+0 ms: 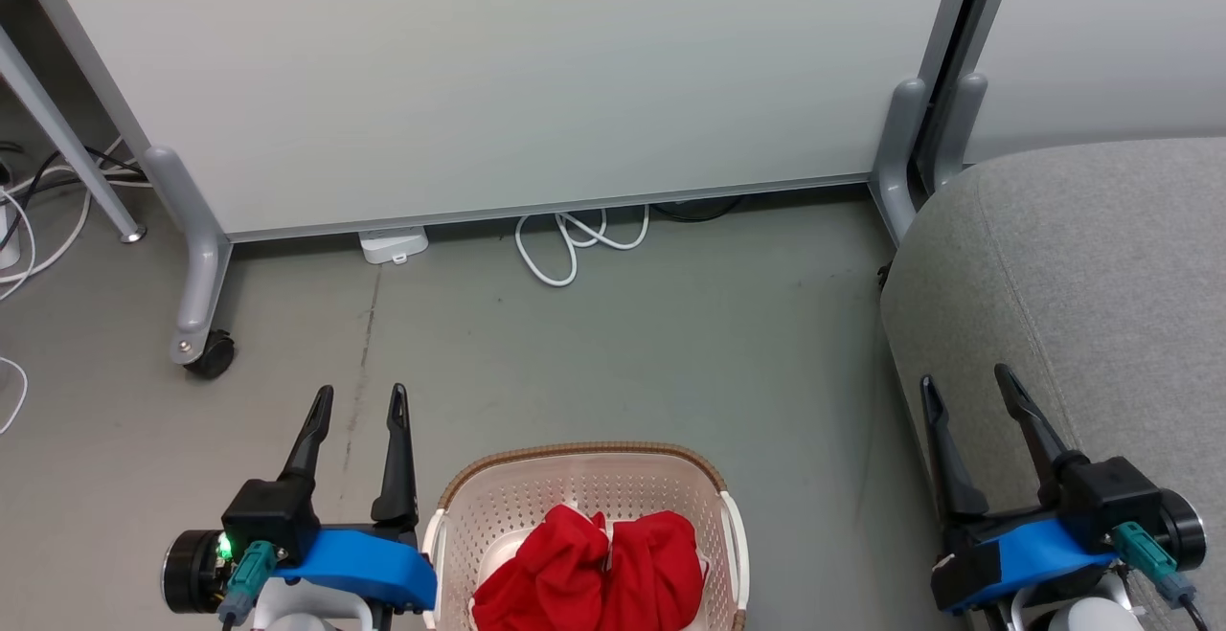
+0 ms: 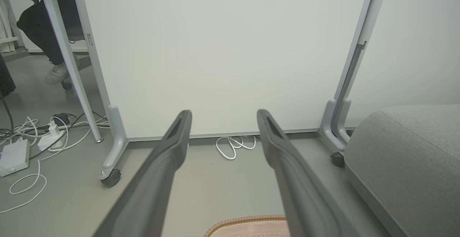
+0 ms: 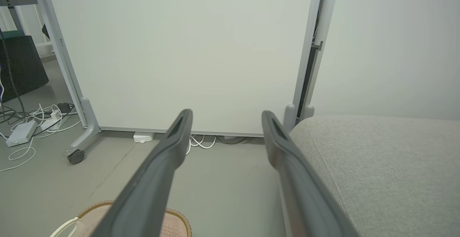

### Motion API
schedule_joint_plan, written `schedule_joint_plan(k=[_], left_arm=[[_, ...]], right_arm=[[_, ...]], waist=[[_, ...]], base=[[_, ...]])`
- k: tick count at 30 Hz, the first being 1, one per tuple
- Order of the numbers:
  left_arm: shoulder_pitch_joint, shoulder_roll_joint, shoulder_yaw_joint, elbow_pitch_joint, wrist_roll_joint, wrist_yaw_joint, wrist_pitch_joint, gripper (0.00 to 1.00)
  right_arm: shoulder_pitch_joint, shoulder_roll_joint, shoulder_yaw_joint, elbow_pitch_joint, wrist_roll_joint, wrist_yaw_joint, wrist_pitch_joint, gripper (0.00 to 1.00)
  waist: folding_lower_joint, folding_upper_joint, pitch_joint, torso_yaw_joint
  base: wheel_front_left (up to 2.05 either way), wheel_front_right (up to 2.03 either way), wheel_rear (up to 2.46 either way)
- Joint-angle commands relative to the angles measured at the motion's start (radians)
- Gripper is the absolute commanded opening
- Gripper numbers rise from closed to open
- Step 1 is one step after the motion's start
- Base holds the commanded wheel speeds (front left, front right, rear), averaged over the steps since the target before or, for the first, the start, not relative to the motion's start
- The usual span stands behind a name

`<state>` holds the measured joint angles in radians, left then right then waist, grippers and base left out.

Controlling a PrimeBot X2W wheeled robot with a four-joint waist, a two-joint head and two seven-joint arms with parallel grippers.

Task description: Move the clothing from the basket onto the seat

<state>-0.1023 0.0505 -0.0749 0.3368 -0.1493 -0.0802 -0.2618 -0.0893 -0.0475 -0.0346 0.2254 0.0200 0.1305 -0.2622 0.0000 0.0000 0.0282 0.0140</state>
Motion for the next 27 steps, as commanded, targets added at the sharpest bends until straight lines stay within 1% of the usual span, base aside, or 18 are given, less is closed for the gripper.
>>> schedule_joint_plan(k=[1,8,14,23,27], left_arm=[[-0.01,0.0,-0.001,0.002,-0.002,0.0,-0.005,1.0],[-0.006,0.0,0.007,0.009,-0.002,-0.003,-0.005,1.0],[-0.013,0.0,0.018,0.046,0.0,-0.006,-0.004,1.0],[-0.084,0.003,0.023,0.16,-0.002,-0.016,-0.004,1.0],[-0.13,0.028,0.006,0.242,0.022,-0.023,-0.004,1.0]], right_arm=[[-0.01,-0.005,0.001,-0.004,0.004,0.0,-0.004,1.0],[-0.016,-0.005,0.015,-0.008,0.008,0.0,-0.004,1.0],[-0.035,-0.005,0.049,-0.019,0.021,0.0,-0.004,1.0],[-0.095,-0.005,0.086,-0.056,0.044,0.0,-0.004,1.0],[-0.13,-0.004,0.101,-0.07,0.055,0.0,-0.004,1.0]], waist=[[0.0,0.0,0.0,0.0],[0.0,0.0,0.012,-0.014],[0.0,0.0,0.057,-0.066],[0.0,0.0,0.207,-0.178],[0.0,0.0,0.289,-0.228]], base=[[0.0,0.0,0.0],[0.0,0.0,0.0],[0.0,0.0,0.0],[0.0,0.0,0.0],[0.0,0.0,0.0]])
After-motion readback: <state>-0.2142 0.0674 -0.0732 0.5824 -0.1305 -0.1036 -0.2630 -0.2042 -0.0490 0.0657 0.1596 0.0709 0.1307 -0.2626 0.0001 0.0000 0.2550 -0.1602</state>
